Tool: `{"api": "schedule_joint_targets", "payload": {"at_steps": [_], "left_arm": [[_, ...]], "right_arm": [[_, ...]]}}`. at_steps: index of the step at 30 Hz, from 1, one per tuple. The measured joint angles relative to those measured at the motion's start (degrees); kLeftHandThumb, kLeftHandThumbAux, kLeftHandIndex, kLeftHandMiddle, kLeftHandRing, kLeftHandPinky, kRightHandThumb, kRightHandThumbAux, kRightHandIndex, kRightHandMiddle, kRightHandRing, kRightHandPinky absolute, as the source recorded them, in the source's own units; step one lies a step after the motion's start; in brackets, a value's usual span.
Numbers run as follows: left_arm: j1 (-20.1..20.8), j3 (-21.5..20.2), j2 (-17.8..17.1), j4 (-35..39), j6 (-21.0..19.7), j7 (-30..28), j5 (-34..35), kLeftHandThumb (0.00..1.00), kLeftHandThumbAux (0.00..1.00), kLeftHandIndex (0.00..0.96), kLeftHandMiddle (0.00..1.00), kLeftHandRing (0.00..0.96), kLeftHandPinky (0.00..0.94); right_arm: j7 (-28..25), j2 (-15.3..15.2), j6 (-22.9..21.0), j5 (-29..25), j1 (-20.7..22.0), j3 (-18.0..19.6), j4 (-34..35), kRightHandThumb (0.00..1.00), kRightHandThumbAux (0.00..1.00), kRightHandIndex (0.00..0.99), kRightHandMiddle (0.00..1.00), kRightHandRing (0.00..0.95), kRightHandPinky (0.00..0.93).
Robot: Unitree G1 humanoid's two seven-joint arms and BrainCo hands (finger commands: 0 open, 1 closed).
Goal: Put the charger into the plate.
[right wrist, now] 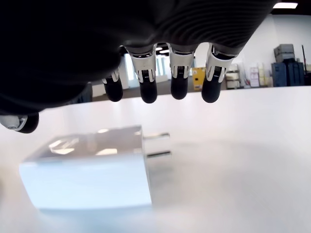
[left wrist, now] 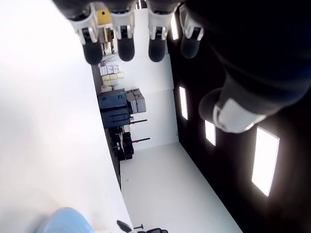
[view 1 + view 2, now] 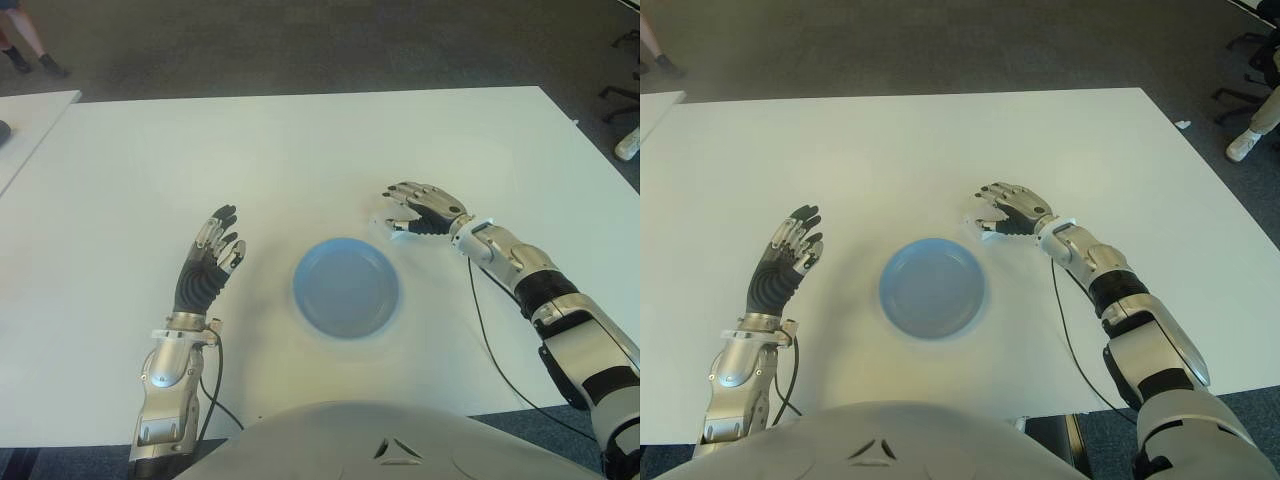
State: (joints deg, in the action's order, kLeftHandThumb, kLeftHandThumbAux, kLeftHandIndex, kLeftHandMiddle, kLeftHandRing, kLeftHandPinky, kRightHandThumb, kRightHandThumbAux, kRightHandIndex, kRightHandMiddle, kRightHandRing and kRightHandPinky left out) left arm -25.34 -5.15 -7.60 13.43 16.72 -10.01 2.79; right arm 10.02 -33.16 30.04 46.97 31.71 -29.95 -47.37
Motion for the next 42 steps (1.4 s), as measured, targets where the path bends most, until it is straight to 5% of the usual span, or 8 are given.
{"api": "schedule_joint_targets", "payload": {"at_steps": [42], "left_arm": [[-3.12,-0.64,-0.57,3.86,-0.88,-0.02,1.07,0.396,0.594,0.065,0.083,0.085,0.13]], "right_arm": [[1.85,-0.91,6.94,-0.38,-0.3,-2.22,-4.09,0.215,0.167,0.0,0.0,0.0,0.0]]}}
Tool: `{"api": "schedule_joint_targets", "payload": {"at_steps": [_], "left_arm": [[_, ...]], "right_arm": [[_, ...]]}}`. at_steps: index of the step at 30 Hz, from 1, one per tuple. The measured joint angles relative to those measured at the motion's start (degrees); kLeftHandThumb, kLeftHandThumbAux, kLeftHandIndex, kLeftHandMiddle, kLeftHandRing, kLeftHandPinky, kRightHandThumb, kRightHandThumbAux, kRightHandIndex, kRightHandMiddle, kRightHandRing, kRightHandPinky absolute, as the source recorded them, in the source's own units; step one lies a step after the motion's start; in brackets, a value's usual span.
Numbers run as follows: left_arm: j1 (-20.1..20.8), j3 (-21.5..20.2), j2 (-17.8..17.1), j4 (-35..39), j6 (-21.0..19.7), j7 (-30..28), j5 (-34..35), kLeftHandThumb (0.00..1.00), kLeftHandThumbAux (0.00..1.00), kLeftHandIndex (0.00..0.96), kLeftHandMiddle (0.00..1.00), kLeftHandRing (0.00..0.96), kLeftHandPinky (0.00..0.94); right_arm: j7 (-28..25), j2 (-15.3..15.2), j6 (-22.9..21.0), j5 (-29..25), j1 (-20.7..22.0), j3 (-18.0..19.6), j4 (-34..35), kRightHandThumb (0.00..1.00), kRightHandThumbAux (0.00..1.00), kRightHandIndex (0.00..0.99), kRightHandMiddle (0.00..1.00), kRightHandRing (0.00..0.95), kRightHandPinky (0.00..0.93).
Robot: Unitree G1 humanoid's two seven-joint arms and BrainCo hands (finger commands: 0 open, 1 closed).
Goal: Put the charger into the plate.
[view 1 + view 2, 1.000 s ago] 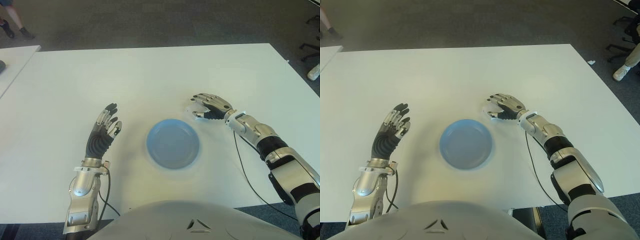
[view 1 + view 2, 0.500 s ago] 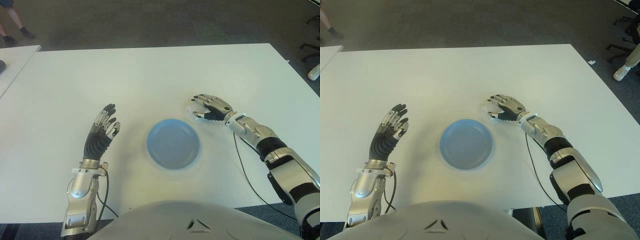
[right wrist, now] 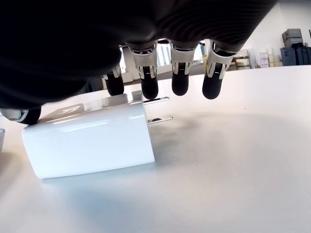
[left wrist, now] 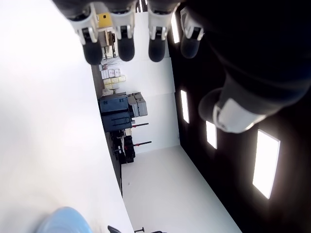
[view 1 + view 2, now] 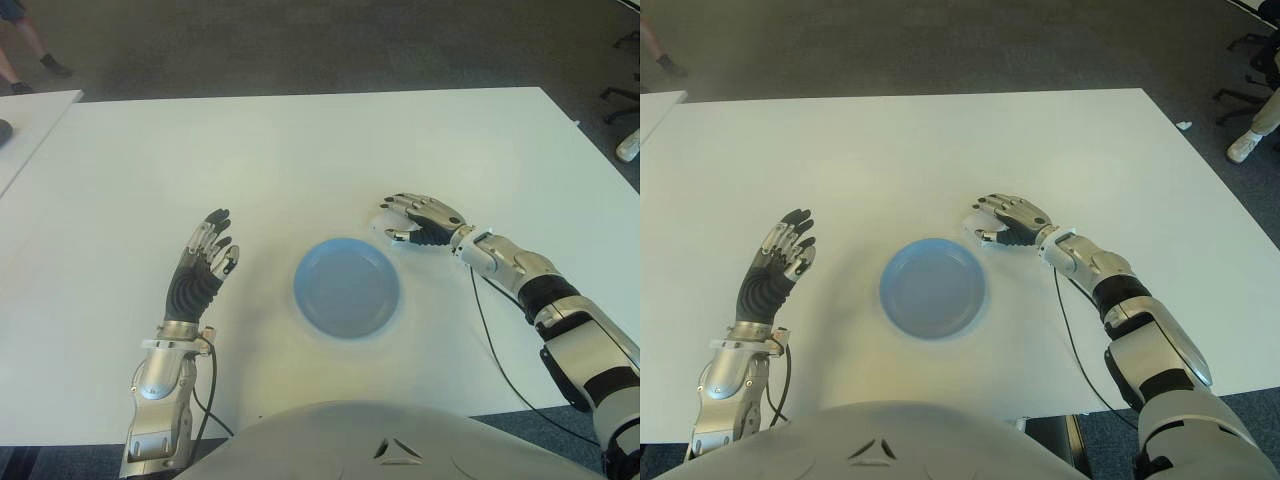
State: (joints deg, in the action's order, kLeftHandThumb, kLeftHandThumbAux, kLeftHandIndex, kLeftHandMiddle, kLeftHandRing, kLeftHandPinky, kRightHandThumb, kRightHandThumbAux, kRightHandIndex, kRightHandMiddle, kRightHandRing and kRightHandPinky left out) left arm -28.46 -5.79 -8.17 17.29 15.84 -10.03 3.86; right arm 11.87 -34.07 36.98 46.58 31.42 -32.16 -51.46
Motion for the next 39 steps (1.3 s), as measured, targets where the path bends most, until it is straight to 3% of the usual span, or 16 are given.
{"api": "schedule_joint_targets", "payload": {"at_steps": [20,39], "left_arm": [[-1.85,0.63,0.12,1.99,-0.28,0.01,-0.28,0.396,0.594,0.065,0.083,0.085,0.13],[-3.25,1.9,0.66,3.78,-0.96,0.1,-0.62,0.396,0.594,0.065,0.083,0.085,0.13]], "right_arm": [[3.88,-0.31,0.98,0.3,-1.3,-1.86,-0.56,0.184,0.182,0.0,0.0,0.0,0.0],[7.98,1.41,1.82,0.19,-2.81,-2.79,-3.91,0.174,0.17,0.0,0.0,0.0,0.0]]}}
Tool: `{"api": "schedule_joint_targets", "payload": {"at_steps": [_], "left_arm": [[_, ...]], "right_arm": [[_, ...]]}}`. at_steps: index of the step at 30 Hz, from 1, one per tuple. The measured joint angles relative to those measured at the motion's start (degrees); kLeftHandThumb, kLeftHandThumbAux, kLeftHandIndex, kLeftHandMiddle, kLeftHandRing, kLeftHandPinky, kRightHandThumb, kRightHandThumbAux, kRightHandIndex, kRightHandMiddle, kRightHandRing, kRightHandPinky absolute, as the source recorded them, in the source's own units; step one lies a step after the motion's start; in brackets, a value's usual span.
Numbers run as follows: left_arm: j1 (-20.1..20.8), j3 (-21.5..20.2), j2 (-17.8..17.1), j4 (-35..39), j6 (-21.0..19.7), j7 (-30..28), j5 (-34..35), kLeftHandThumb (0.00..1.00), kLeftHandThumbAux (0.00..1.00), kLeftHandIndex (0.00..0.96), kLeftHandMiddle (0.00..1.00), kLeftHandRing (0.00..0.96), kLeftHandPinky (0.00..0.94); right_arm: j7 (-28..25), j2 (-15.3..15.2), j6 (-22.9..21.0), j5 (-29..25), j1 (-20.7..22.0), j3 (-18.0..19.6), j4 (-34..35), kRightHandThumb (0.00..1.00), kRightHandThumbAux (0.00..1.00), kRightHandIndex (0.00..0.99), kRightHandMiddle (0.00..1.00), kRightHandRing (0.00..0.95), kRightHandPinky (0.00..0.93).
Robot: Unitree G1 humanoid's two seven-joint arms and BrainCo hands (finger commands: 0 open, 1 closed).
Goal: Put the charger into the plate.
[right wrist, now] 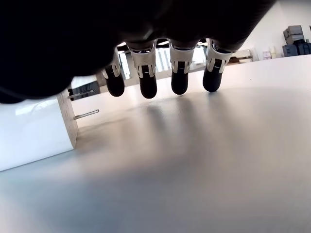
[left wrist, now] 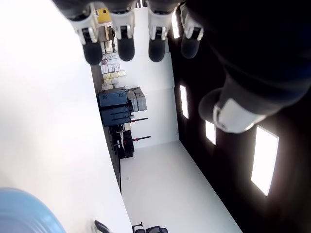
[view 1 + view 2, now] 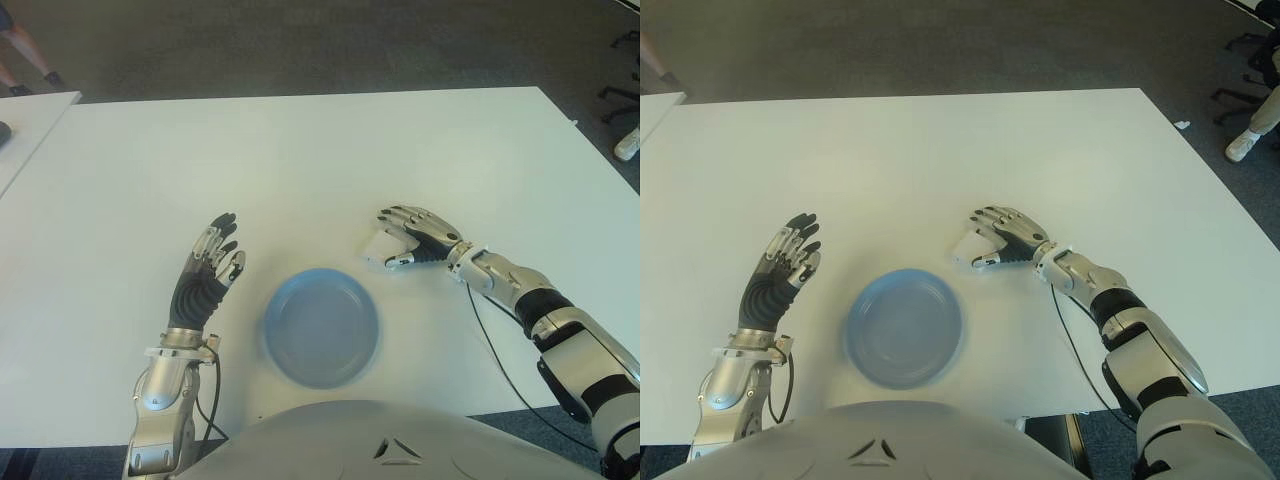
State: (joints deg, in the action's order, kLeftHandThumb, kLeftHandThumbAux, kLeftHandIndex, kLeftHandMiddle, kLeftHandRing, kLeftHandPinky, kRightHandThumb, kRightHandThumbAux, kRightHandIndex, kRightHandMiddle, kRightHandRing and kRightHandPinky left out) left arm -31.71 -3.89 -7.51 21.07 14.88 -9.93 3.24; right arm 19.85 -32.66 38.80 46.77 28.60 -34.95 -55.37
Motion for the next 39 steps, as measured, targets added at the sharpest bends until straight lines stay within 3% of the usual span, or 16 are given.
{"api": "schedule_joint_targets", "payload": {"at_steps": [18,39], "left_arm": [[0.8,-0.04,0.12,0.23,-0.36,0.04,-0.4,0.396,0.594,0.065,0.083,0.085,0.13],[2.68,-0.05,0.14,-1.47,-0.74,0.3,-0.45,0.396,0.594,0.065,0.083,0.085,0.13]], "right_arm": [[2.3,0.33,0.05,0.35,1.72,-1.37,-1.96,0.228,0.184,0.0,0.0,0.0,0.0],[1.15,0.0,0.24,-0.06,3.28,-1.4,-3.1,0.224,0.192,0.0,0.0,0.0,0.0]]}}
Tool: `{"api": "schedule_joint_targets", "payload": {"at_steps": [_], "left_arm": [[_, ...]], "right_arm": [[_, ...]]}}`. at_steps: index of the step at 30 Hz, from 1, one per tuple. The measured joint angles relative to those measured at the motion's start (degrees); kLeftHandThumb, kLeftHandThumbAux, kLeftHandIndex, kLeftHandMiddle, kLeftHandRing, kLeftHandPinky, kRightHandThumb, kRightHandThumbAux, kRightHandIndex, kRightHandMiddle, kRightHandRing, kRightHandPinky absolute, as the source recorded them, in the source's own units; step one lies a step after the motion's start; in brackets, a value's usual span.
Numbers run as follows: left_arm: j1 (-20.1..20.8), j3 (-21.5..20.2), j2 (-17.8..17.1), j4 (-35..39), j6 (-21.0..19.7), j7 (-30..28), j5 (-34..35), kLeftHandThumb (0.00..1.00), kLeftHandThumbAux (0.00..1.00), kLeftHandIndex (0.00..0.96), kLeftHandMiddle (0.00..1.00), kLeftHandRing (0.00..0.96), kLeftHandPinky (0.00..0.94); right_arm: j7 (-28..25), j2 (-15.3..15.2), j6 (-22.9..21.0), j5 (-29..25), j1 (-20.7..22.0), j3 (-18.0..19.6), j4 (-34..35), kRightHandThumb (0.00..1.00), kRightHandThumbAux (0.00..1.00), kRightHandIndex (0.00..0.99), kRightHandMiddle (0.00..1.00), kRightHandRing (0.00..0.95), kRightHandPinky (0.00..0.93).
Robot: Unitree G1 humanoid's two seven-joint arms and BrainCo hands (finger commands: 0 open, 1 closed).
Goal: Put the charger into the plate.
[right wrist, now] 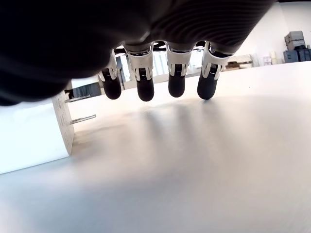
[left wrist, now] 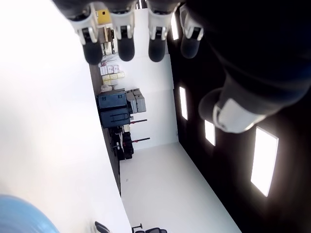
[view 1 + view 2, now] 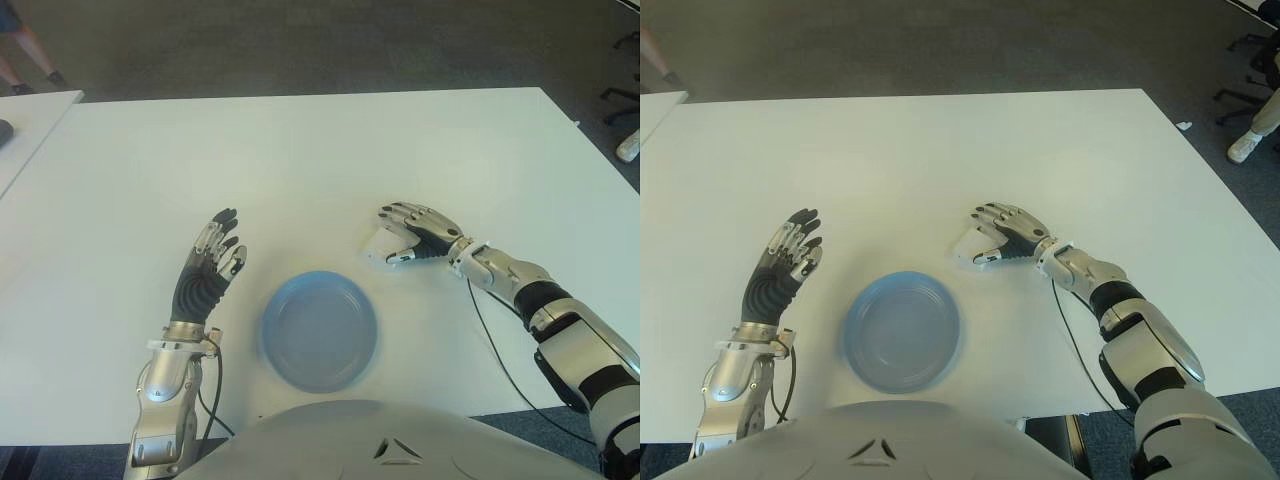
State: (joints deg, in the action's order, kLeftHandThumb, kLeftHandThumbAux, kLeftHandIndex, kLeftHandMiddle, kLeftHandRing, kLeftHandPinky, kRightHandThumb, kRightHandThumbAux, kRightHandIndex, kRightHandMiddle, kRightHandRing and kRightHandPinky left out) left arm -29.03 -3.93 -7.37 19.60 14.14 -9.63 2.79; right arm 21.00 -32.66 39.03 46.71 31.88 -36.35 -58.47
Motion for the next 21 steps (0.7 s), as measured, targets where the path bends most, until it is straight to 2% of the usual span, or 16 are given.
{"api": "schedule_joint_targets", "payload": {"at_steps": [9,15,21], "left_arm": [[1.21,-0.01,0.0,-1.01,0.0,0.06,-0.1,0.396,0.594,0.065,0.083,0.085,0.13],[1.71,0.05,0.07,-1.95,0.0,0.07,-0.57,0.396,0.594,0.065,0.083,0.085,0.13],[2.35,0.02,0.19,-2.44,0.0,0.1,-0.66,0.396,0.594,0.065,0.083,0.085,0.13]], "right_arm": [[-6.79,-2.68,0.88,-3.56,-0.1,4.0,5.72,0.246,0.182,0.0,0.0,0.0,0.0],[-11.85,-5.16,0.47,-7.31,-2.16,8.38,15.25,0.257,0.17,0.0,0.0,0.0,0.0],[-17.02,-7.12,-2.48,-10.22,-6.83,12.5,26.23,0.264,0.168,0.0,0.0,0.0,0.0]]}}
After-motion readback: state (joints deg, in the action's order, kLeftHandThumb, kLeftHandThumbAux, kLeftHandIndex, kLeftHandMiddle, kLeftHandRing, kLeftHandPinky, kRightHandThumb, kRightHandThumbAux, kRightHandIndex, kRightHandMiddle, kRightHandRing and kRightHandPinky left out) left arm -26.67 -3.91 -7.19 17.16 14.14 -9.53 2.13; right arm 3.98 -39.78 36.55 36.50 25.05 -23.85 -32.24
